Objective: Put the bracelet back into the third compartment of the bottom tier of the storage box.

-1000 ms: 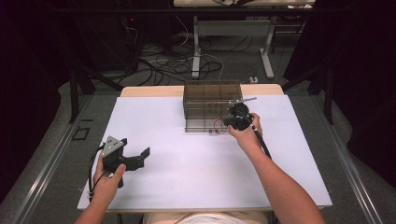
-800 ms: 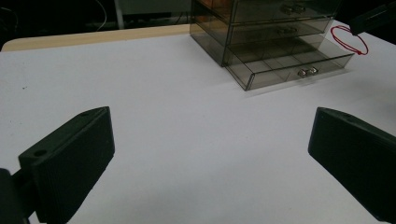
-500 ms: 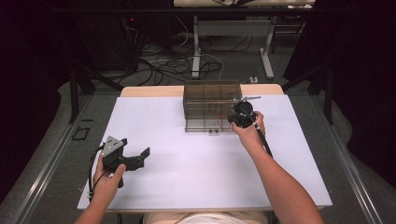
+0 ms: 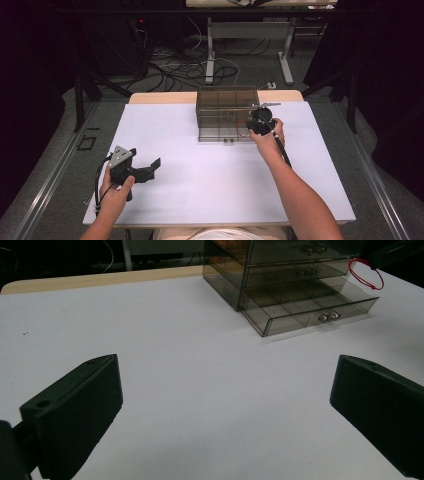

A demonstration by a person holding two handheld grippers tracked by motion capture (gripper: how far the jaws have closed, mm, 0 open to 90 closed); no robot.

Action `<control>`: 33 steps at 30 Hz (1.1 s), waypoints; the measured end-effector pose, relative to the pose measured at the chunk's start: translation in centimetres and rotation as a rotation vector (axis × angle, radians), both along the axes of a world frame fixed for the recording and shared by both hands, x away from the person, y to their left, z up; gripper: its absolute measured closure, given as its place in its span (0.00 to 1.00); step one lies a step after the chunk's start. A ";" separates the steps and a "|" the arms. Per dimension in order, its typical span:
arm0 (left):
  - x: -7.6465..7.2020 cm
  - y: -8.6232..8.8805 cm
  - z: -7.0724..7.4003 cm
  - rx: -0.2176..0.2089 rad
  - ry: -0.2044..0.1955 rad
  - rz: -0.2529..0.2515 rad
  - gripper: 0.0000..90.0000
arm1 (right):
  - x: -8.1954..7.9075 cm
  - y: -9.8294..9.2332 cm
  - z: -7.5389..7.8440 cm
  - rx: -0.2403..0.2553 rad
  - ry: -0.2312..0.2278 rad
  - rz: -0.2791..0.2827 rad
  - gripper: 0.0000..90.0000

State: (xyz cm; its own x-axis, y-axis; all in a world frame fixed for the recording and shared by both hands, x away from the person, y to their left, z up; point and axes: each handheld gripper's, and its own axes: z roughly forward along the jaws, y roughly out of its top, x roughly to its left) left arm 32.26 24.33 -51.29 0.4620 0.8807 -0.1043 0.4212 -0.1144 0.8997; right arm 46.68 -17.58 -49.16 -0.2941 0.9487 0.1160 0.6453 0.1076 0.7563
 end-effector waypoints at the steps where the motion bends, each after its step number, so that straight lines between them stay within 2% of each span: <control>1: 0.0 0.0 0.0 0.000 -0.001 0.000 0.00 | 0.0 -0.1 0.0 -0.002 -0.002 -0.001 0.98; 19: 0.0 -0.1 -0.1 0.000 0.003 -0.001 0.00 | 0.9 -0.7 -0.5 -0.016 -0.026 -0.038 0.98; 33: 0.0 -0.1 -0.1 0.001 0.008 -0.001 0.00 | 1.6 -1.4 -1.1 -0.026 -0.014 -0.070 0.98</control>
State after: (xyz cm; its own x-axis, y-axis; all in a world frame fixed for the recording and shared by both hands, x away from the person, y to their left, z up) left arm 32.25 24.27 -51.38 0.4621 0.8804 -0.1065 0.4279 -0.1162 0.8963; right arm 48.30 -18.99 -50.29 -0.2284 0.9697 0.0874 0.6414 0.0823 0.7628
